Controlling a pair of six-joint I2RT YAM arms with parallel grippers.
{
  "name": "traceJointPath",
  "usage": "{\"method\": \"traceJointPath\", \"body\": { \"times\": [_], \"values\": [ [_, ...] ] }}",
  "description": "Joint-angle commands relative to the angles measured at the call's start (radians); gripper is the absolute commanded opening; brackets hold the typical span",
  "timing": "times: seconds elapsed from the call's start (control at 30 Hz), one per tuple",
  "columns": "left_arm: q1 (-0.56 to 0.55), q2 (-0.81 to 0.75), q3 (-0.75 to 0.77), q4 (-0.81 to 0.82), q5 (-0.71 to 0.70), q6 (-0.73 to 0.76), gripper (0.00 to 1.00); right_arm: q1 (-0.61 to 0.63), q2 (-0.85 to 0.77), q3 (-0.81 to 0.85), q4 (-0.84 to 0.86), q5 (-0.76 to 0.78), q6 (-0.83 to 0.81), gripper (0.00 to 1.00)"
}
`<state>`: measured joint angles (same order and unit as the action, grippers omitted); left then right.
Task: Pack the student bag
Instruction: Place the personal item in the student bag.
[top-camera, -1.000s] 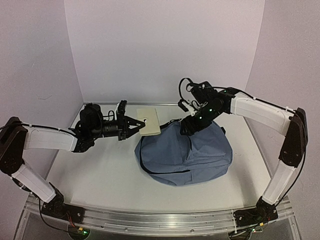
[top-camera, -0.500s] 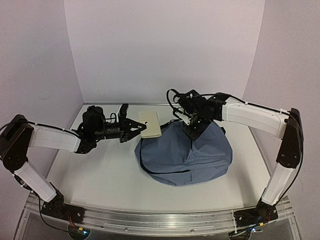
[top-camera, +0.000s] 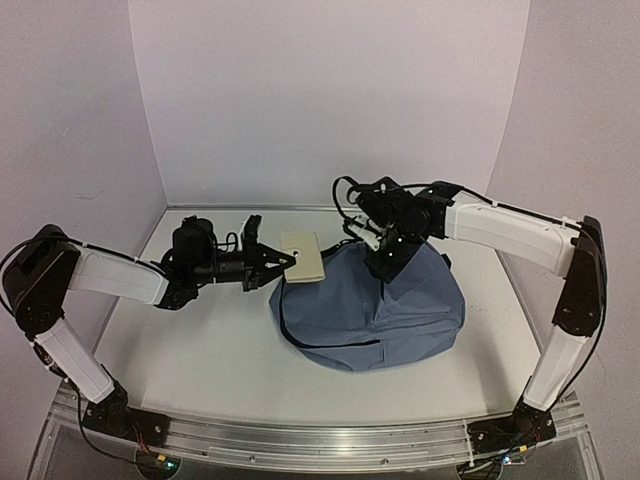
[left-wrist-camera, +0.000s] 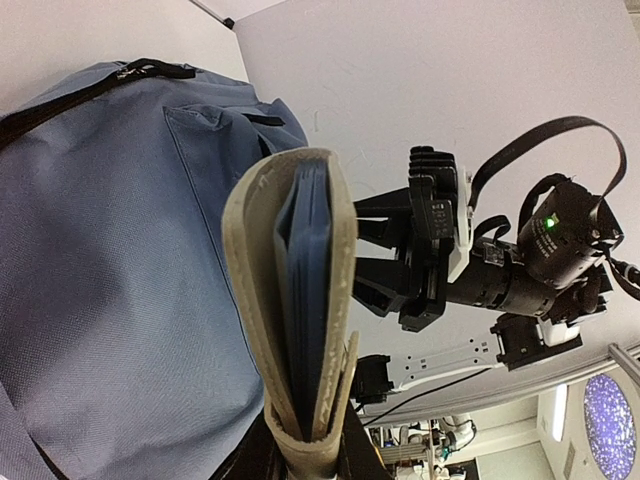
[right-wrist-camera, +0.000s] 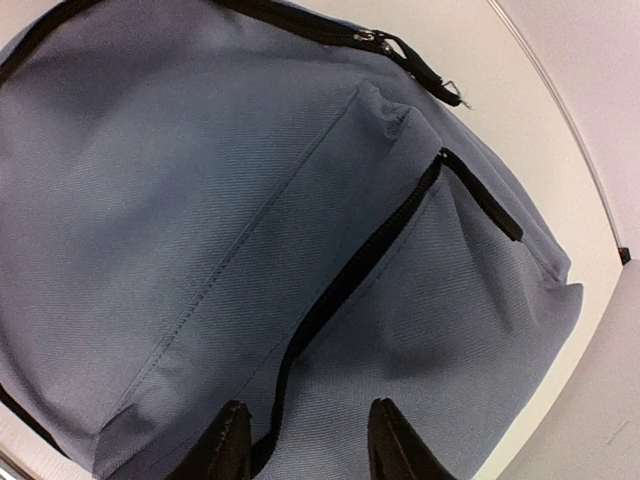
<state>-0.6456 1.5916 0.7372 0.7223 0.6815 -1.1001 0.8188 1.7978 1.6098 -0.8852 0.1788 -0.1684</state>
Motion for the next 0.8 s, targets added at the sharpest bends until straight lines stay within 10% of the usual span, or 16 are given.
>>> {"method": "traceJointPath", "body": {
  "times": [0.0, 0.17, 0.33, 0.77],
  "values": [
    [-0.01, 0.0, 0.037, 0.087, 0.02, 0.0, 0.0, -0.001, 0.038, 0.036, -0.041, -0.008, 0.003, 0.4],
    [-0.012, 0.003, 0.038, 0.084, 0.021, 0.004, 0.0, 0.0, 0.055, 0.037, -0.044, 0.07, -0.01, 0.31],
    [-0.02, 0.025, 0.052, 0.082, 0.03, 0.011, 0.0, 0.0, 0.036, 0.065, -0.044, 0.075, -0.004, 0.0],
    [-0.111, 0.322, 0.29, 0.194, 0.152, -0.044, 0.0, -0.006, -0.068, 0.052, -0.016, -0.056, 0.035, 0.0]
  ]
}}
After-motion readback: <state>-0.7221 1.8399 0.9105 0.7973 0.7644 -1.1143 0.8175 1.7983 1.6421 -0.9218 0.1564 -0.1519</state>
